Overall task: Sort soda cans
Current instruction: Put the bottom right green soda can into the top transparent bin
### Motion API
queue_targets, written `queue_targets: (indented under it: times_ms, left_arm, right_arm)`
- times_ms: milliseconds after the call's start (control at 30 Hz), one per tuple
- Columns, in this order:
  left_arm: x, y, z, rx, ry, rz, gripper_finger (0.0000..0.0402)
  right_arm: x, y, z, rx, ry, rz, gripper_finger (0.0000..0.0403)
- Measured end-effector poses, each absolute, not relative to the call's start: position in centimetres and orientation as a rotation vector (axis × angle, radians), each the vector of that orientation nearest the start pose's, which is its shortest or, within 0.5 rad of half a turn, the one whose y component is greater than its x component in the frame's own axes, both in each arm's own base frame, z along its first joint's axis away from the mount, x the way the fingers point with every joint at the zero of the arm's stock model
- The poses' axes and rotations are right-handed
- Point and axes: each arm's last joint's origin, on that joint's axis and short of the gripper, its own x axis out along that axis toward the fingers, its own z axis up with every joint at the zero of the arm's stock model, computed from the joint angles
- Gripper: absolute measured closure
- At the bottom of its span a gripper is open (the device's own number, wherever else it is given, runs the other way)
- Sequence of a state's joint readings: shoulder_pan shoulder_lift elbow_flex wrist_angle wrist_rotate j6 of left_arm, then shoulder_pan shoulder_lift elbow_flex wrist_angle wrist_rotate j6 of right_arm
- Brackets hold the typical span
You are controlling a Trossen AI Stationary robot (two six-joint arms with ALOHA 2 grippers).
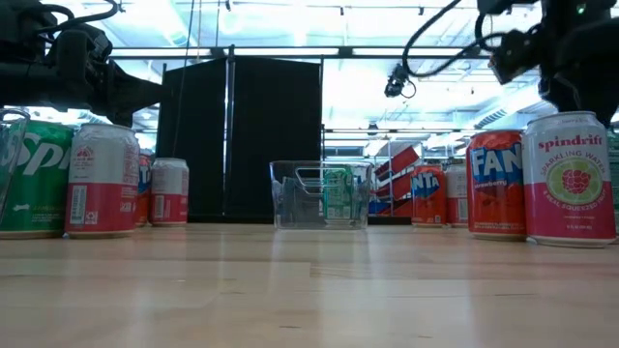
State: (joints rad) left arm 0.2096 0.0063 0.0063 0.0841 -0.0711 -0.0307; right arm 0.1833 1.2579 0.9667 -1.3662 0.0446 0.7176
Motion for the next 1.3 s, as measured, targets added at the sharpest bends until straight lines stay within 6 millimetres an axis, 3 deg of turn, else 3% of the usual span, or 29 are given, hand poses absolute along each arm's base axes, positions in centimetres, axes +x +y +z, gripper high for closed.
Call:
queue_targets:
  times_ms: [167,367,500,767,967,1100,1300]
  left_arm:
    - [9.5,2.2,17.3,-0.025,-0.089,0.279,0.0390]
    - [9.5,2.2,17.3,-0.025,-0.089,0.279,0.0390]
    - [9.5,2.2,17.3,-0.025,-0.089,0.279,0.0390]
    - [9.5,2.2,17.3,-0.025,-0.089,0.279,0.0390]
    - [9.5,2.2,17.3,-0.025,-0.089,0.279,0.0390]
    - [9.5,2.2,17.3,-0.025,-0.089,0.279,0.0390]
    - [9.5,2.2,17.3,-0.025,-0.089,0.279,0.0390]
  right_arm:
    - [17.8,2.7,23.6,0.383,1.612,-0.474,0.0065]
    - [17.6,2.2,23.3,0.409,1.642,-0.472,0.0147]
    - [17.7,1.8,24.1,0.407,1.650,-0.484,0.0149]
    - [18.3,0.5,29.8,0.377,1.530,-0.576,0.0149]
    - [18.8,-1.4,34.8,0.368,1.323,-0.641,0.0149]
    - [20.6,-3.0,36.7,0.297,1.258,-0.647,0.0149]
    - [26.5,-6.7,37.4,0.183,1.248,-0.583,0.0149]
